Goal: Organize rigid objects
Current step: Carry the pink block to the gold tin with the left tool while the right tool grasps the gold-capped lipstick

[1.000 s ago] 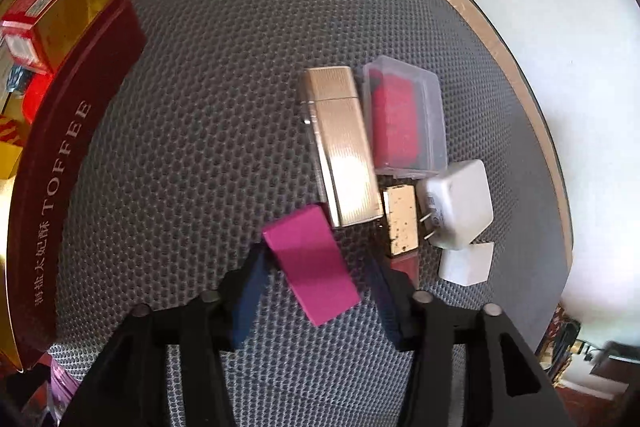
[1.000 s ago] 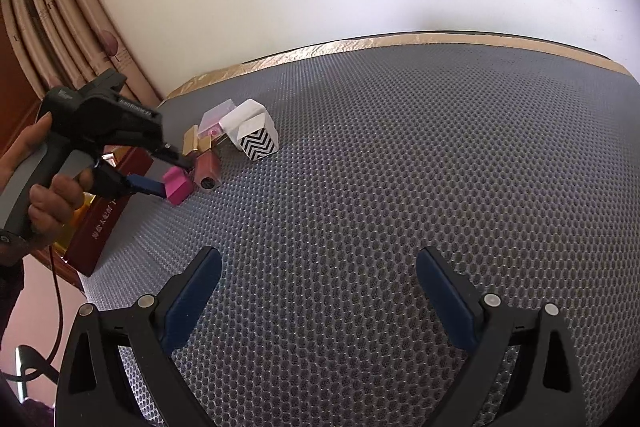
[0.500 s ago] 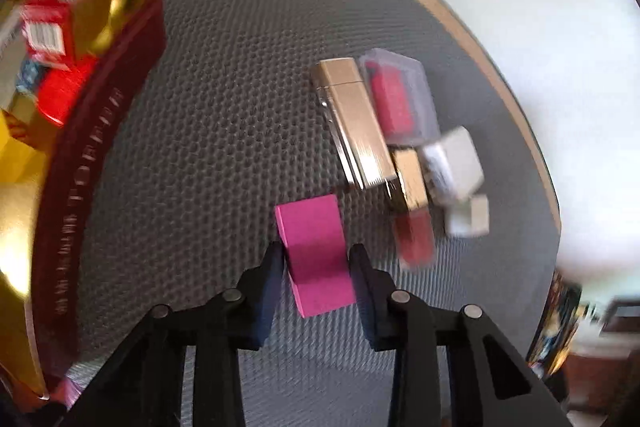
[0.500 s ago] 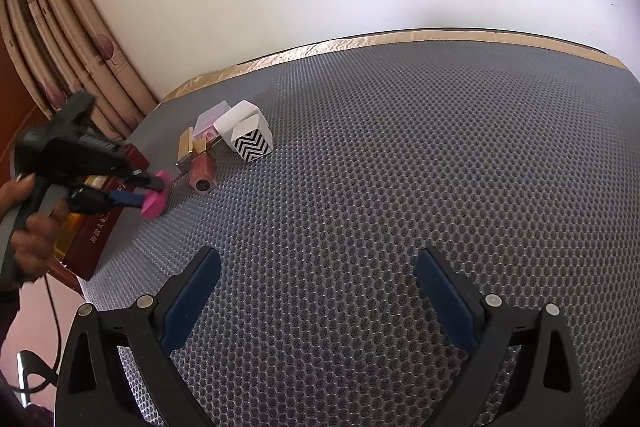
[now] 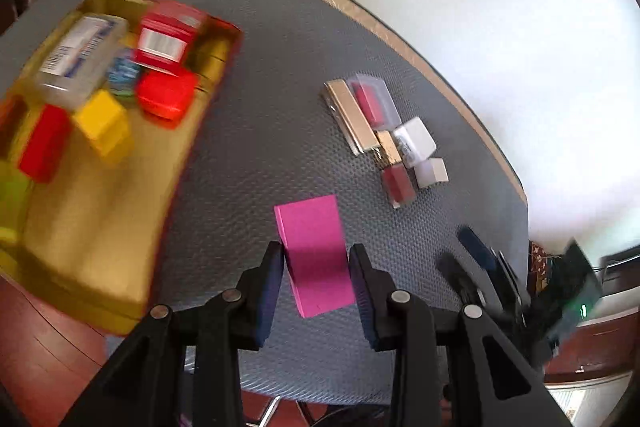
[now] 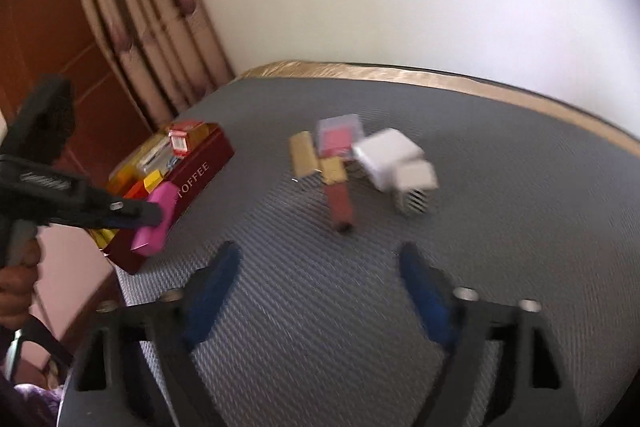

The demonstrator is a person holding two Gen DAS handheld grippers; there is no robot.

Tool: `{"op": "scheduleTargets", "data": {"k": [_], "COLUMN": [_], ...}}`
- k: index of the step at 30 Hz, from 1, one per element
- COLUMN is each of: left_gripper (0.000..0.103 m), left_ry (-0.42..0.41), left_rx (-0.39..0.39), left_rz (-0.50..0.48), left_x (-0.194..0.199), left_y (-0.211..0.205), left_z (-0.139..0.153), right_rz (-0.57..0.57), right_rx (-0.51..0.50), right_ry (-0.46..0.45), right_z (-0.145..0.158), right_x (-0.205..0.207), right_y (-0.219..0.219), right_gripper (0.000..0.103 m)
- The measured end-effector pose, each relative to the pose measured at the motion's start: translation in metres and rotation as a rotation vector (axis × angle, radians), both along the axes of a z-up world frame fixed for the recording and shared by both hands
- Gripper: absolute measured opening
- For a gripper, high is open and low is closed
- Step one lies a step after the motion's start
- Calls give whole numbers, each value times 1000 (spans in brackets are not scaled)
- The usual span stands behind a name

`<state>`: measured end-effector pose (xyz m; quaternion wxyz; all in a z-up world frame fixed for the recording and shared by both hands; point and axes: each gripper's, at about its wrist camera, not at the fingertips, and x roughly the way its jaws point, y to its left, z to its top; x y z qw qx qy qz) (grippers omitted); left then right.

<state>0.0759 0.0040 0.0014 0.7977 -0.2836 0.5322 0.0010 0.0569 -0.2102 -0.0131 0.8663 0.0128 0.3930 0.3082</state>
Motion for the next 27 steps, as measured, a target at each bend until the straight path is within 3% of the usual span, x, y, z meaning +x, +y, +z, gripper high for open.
{"op": "scheduleTargets", "data": {"k": [7, 9, 11, 17, 20, 27], "left_gripper": [34, 34, 34, 34, 34, 35], "left_ry": [-71, -67, -57, -28, -8, 58], "left_rx": [93, 117, 142, 162, 162, 298], "left_rz": [75, 95, 112, 129, 110, 68], "left_x": [-34, -40, -45, -50, -44, -34], "left_y": [61, 79, 96, 130, 129, 121], "left_z": [36, 38, 35, 27, 15, -8], "right_rz": [-20, -15, -19, -16, -22, -26], "right_rx": [-95, -140, -182, -230, -261, -211], "right_ry": [49, 67, 92, 134, 132, 196], "right_z": [-13, -19, -27, -44, -45, -45], "right_x": [44, 54, 61, 70, 72, 76], "right_y": [36, 47, 54, 68, 72, 61], "right_gripper": [65, 45, 33, 32, 20, 19]}}
